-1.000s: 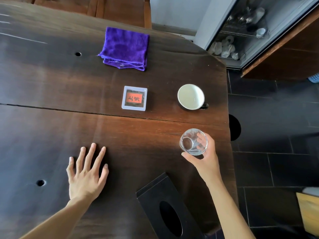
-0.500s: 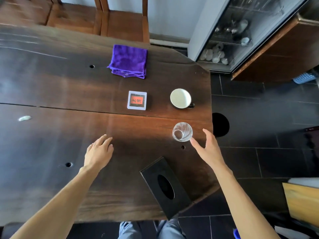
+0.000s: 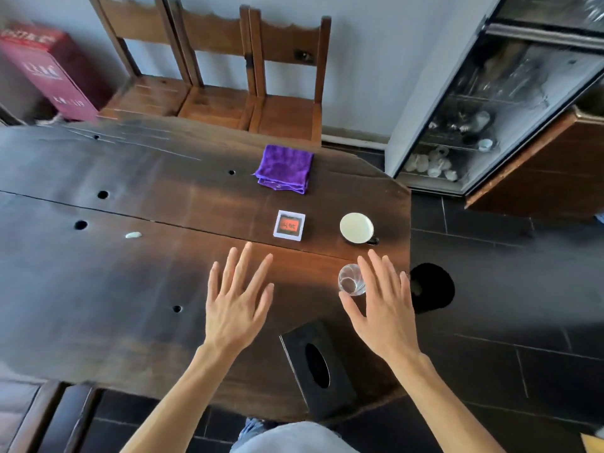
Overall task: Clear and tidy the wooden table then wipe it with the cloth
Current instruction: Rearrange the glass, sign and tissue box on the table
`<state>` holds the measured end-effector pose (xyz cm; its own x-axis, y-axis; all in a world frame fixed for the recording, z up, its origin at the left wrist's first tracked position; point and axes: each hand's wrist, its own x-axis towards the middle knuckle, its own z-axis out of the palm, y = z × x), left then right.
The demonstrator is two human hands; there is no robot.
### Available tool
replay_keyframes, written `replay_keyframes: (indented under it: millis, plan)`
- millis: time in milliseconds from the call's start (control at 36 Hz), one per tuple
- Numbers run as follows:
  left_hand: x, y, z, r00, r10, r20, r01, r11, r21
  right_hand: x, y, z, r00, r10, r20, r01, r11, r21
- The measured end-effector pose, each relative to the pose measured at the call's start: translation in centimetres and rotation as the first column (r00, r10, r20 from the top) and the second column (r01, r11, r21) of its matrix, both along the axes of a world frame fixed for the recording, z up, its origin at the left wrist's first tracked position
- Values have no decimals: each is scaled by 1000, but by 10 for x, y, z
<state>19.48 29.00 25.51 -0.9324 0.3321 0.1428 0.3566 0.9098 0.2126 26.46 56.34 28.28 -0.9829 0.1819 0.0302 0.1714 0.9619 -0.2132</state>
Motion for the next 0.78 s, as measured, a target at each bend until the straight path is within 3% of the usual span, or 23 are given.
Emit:
replay_keyframes:
  millis: [361, 556, 778]
  plan:
    - [54, -4, 11, 978, 207, -7, -207, 978, -18, -1, -54, 10, 989, 144, 15, -143, 987, -67]
    - [30, -37, 6, 971, 238, 23, -237, 971, -42, -22, -92, 3, 977, 214, 5, -214, 977, -19]
    - [-27, -99, -9, 981, 187, 60, -184, 982, -47, -64, -157, -13, 987, 158, 27, -157, 987, -13]
